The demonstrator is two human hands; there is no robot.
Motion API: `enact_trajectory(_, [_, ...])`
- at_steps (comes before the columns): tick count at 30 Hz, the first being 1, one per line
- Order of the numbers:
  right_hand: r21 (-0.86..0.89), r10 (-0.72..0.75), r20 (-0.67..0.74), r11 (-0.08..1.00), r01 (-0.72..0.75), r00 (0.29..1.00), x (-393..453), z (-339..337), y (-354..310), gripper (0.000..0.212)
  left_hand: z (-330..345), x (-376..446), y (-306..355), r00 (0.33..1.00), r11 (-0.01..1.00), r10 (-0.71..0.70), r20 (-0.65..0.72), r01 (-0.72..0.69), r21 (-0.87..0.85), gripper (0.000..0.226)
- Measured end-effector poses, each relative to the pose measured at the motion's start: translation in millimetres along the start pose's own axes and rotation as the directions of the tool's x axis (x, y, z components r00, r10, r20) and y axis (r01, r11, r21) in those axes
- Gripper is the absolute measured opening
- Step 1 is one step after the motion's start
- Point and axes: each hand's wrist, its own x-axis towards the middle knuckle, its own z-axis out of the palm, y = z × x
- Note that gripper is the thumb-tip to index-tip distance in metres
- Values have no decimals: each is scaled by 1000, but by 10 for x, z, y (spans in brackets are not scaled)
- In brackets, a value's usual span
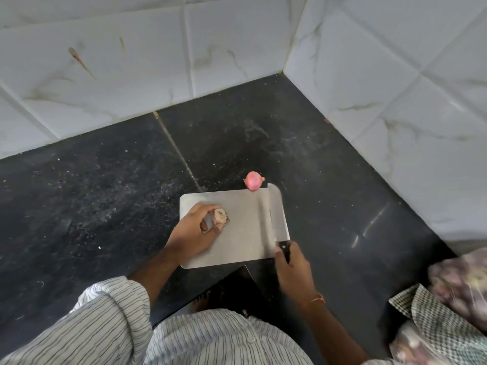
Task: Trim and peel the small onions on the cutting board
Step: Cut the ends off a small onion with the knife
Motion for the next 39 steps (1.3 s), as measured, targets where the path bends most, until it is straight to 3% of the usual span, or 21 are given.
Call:
enact_trajectory(5, [21,-77,145,997,74,986,20,564,-416,26,-18,-14,-9,1000,1000,3,-9,-3,-20,52])
enact_trajectory(11, [72,-85,134,995,76,987,247,917,-825,31,-31,13,-25,1000,998,16,18,-15,-57,53])
enact_trajectory(16, [53,-35,80,998,30,996,343,954,-850,18,-33,22,-38,1000,995,8,17,-7,-102,53])
enact_trajectory(31, [-42,-49,157,998,56,986,125,771,-859,27,-80,-27,-17,1000,982,-30,5,30,-186,55])
enact_trajectory(39, [-352,-140,186,915,199,972,-289,470,-596,22,-75,-52,24,994,955,-113,-4,108,-277,59])
